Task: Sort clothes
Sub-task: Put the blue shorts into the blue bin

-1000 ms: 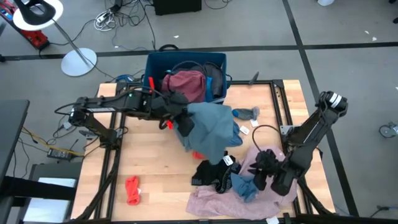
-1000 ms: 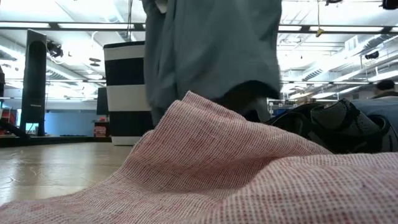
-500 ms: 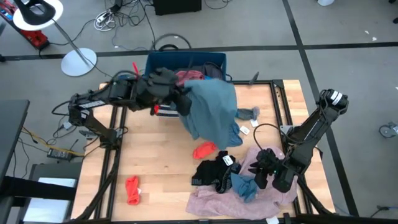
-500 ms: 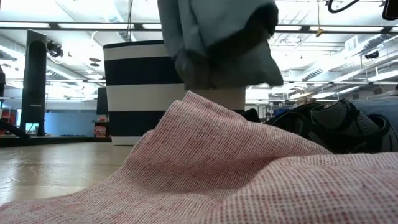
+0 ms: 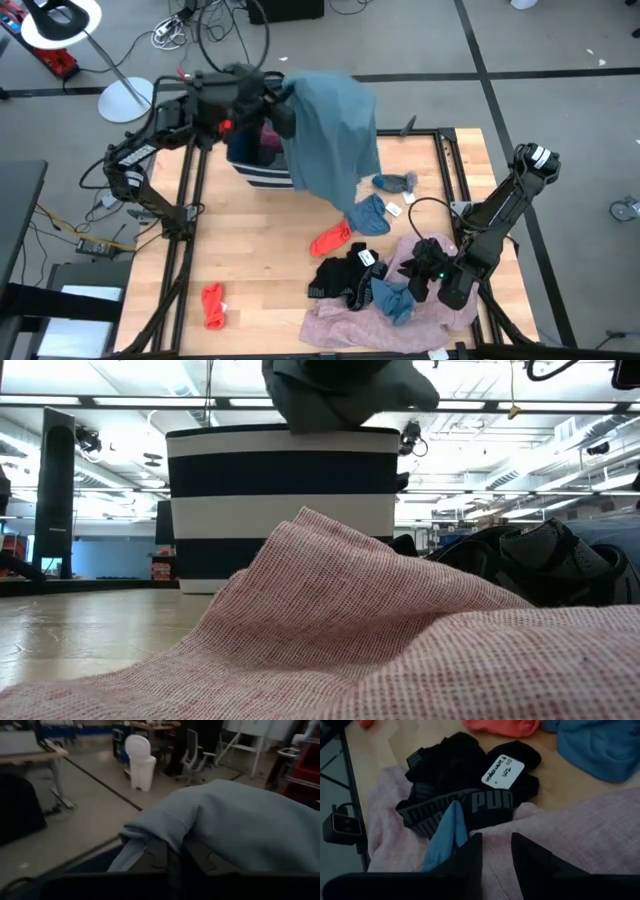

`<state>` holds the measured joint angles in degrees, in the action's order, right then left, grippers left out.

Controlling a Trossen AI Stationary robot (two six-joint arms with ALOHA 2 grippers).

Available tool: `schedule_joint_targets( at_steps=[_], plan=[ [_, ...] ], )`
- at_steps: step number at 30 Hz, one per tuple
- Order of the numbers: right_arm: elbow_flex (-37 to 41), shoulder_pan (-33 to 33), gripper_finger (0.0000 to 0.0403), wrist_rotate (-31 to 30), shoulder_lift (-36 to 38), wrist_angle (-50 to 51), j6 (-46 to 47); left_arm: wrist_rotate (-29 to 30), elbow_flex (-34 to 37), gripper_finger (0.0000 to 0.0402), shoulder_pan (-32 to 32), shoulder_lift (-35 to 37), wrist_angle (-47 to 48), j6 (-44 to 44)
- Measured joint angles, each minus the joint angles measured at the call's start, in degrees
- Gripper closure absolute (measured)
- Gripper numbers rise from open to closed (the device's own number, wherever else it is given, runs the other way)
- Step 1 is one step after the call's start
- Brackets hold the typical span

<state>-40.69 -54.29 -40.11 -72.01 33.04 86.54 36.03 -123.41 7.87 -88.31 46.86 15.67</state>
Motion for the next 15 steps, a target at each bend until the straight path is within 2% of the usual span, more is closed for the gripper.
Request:
schedule_joint_targets(
  at_steps=[9,15],
  plan=[
    [0.0,3.9,0.0301,-0.9,0.0,1.6,-0.4,-0.1,-1.0,0.0380,5.4,0.0,0.9,-5.1],
    [0.0,7.3,0.0302,-1.0,0.0,1.5,-2.4,-0.3,-1.0,0.0379,8.8,0.0,9.1,-5.2]
  ],
)
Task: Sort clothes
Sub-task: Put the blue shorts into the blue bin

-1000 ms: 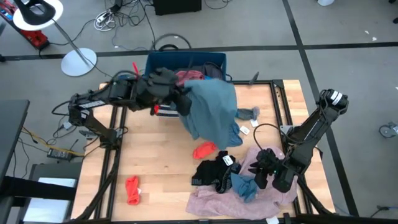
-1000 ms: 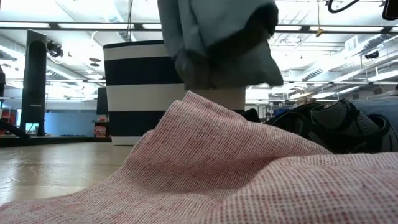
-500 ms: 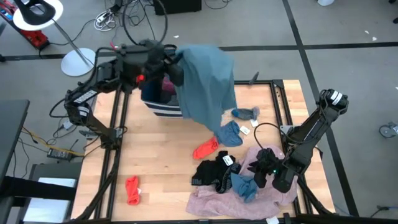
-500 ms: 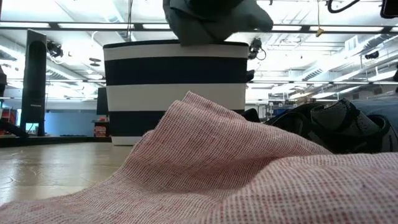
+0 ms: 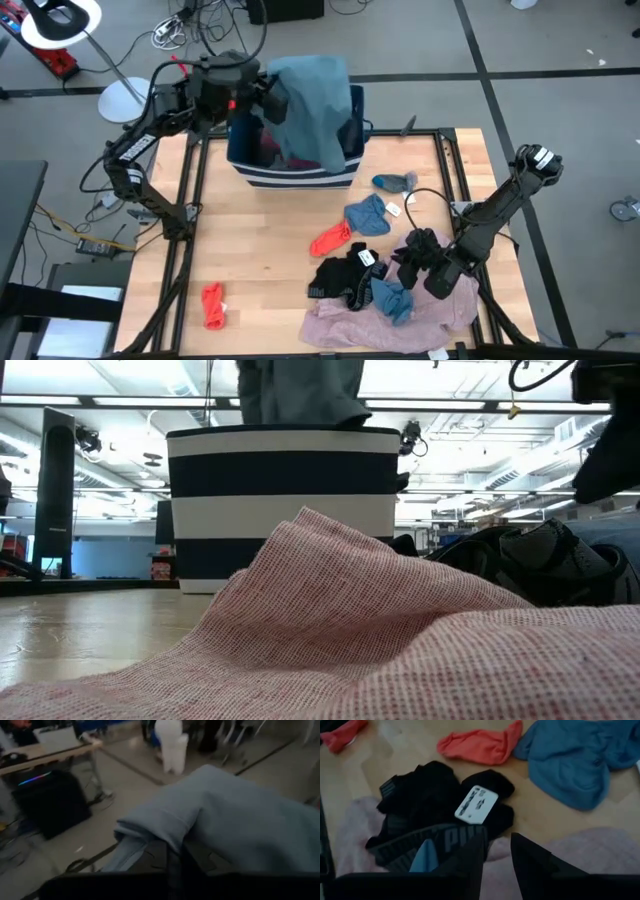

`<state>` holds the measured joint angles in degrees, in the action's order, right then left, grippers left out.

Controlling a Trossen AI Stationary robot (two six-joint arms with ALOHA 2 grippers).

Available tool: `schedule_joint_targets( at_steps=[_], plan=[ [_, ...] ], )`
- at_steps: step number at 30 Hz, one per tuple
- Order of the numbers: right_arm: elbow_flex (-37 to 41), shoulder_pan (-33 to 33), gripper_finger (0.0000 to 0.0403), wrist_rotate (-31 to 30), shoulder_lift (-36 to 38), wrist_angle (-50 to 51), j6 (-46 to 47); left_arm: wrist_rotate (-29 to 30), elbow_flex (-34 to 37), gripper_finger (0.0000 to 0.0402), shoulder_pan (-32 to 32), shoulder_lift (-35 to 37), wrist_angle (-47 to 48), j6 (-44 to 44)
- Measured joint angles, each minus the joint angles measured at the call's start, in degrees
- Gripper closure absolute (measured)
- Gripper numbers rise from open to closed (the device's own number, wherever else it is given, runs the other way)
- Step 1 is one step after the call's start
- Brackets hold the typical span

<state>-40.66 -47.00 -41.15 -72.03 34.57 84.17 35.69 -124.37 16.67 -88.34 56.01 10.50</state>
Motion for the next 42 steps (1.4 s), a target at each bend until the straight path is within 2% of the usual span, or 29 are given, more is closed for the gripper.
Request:
schedule_joint_targets(
  at_steps=[7,9,13,19,28,36,42],
  plan=[
    [0.0,3.2,0.0304,0.0,0.0,0.0,-0.8,-0.6,1.8,0.0377,4.6,-0.1,9.5,0.4],
    [0.0,3.9,0.0304,0.0,0.0,-0.1,-1.3,-2.8,3.6,0.0379,5.7,-0.1,10.9,0.5],
    [0.0,5.0,0.0306,0.0,0.0,-0.8,-1.9,-9.7,9.2,0.0378,7.4,-0.1,11.0,0.6],
    [0.0,5.7,0.0307,0.3,0.0,-2.2,-1.9,-11.3,19.6,0.0379,9.0,-0.1,10.4,0.7],
    [0.0,6.5,0.0311,0.4,0.0,-4.1,-1.9,-22.2,33.9,0.0373,14.5,-0.1,0.5,0.4],
    [0.0,7.9,0.0313,0.4,0.0,-5.0,-1.9,-32.2,44.0,0.0376,20.6,-0.1,-8.9,2.4],
    [0.0,9.6,0.0312,0.5,0.0,-5.0,-1.8,-36.5,48.6,0.0376,22.4,-3.9,-10.3,0.2]
  ],
)
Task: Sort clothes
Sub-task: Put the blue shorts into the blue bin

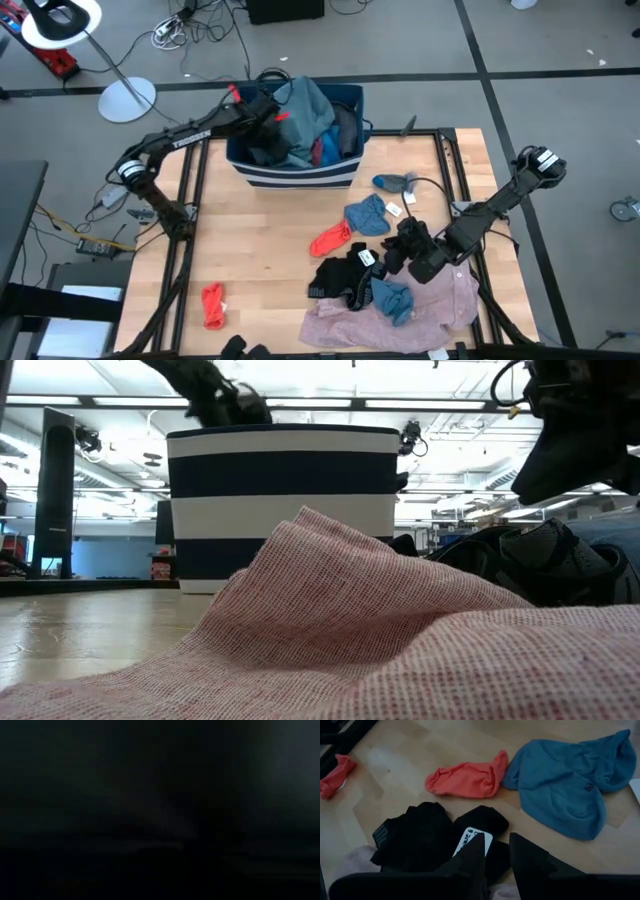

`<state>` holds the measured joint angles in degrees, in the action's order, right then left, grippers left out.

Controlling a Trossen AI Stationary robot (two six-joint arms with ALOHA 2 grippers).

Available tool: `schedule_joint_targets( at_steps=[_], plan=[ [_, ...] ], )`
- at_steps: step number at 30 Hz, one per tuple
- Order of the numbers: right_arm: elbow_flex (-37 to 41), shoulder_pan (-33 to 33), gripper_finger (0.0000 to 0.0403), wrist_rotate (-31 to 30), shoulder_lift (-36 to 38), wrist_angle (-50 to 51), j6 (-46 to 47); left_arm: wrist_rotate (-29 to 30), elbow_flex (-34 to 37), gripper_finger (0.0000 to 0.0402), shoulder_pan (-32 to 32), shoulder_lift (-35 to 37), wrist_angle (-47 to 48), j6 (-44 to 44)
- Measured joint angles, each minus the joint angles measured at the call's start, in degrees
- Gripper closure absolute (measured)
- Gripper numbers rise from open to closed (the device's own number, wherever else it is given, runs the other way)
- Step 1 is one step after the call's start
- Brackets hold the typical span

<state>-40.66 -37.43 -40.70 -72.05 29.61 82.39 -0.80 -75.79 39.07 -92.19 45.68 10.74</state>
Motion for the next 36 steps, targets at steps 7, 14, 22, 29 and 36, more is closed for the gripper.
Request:
schedule_joint_targets(
  at_steps=[7,14,22,29,36],
  plan=[
    [0.0,1.7,0.0314,0.4,0.0,-0.1,0.0,-0.5,0.0,0.0375,-0.1,-5.8,-0.7,-6.3],
    [0.0,2.3,0.0316,1.1,0.0,-0.4,0.0,-0.1,0.0,0.0374,0.0,-9.2,-1.5,-7.6],
    [0.0,2.3,0.0318,1.9,0.0,-0.5,0.0,-0.1,-2.8,0.0339,-0.2,-9.3,-1.7,-7.5],
    [0.0,2.3,0.0319,1.9,0.0,-0.5,-0.5,-7.0,-5.1,0.0264,-0.2,-9.3,-1.3,-6.1],
    [0.0,2.3,0.0319,2.3,0.0,-0.7,-0.9,-8.5,-10.4,0.0219,-0.4,-9.3,6.4,-4.3]
  ],
)
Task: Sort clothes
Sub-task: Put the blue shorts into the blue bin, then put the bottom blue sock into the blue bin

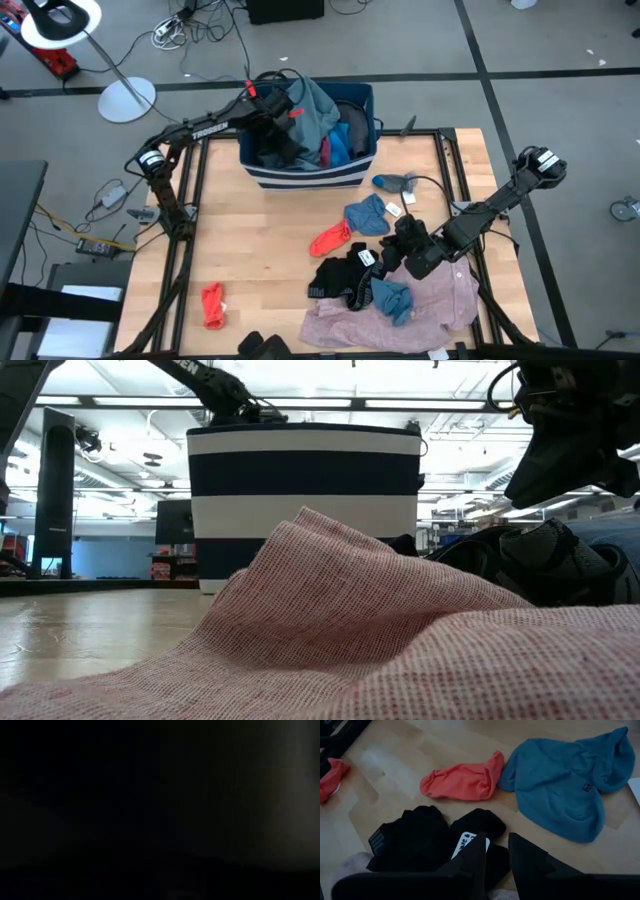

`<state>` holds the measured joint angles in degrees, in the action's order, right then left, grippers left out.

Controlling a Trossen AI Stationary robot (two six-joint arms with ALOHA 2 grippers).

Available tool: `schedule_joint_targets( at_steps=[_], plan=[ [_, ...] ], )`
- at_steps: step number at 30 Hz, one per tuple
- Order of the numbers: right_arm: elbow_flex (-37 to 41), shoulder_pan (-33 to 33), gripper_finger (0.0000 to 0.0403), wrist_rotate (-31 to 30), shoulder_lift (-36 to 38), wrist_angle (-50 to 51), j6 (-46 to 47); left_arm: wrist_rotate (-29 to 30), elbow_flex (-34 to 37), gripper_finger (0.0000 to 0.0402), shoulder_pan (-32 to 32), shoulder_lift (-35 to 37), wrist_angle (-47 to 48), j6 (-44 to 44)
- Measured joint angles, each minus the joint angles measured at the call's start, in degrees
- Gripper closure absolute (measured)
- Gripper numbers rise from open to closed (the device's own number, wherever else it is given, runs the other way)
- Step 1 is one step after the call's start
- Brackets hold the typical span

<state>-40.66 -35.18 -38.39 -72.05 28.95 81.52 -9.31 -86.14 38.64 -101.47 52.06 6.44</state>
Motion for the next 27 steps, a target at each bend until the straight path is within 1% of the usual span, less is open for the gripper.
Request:
schedule_joint_targets(
  at_steps=[6,14,18,21,24,27],
  plan=[
    [0.0,0.0,0.0319,1.3,0.0,-1.0,-1.5,1.1,-7.5,0.0219,-1.2,1.7,3.6,0.0],
    [0.0,0.0,0.0318,1.5,0.0,-1.3,-2.2,3.3,-19.5,0.0219,-4.1,1.7,14.6,-0.1],
    [0.0,0.0,0.0318,1.7,0.0,-1.6,-2.3,4.4,-24.9,0.0219,-7.0,1.8,19.1,0.0],
    [-0.2,0.0,0.0319,2.5,0.0,-2.2,-4.1,5.4,-28.1,0.0219,-9.8,1.8,21.5,0.1],
    [-0.2,0.0,0.0318,2.8,0.0,-3.2,-5.2,5.6,-29.5,0.0219,-13.5,2.0,23.0,0.1],
    [-0.3,0.0,0.0318,4.2,0.0,-4.0,-6.5,5.8,-29.5,0.0219,-18.0,3.1,22.8,1.2]
  ],
)
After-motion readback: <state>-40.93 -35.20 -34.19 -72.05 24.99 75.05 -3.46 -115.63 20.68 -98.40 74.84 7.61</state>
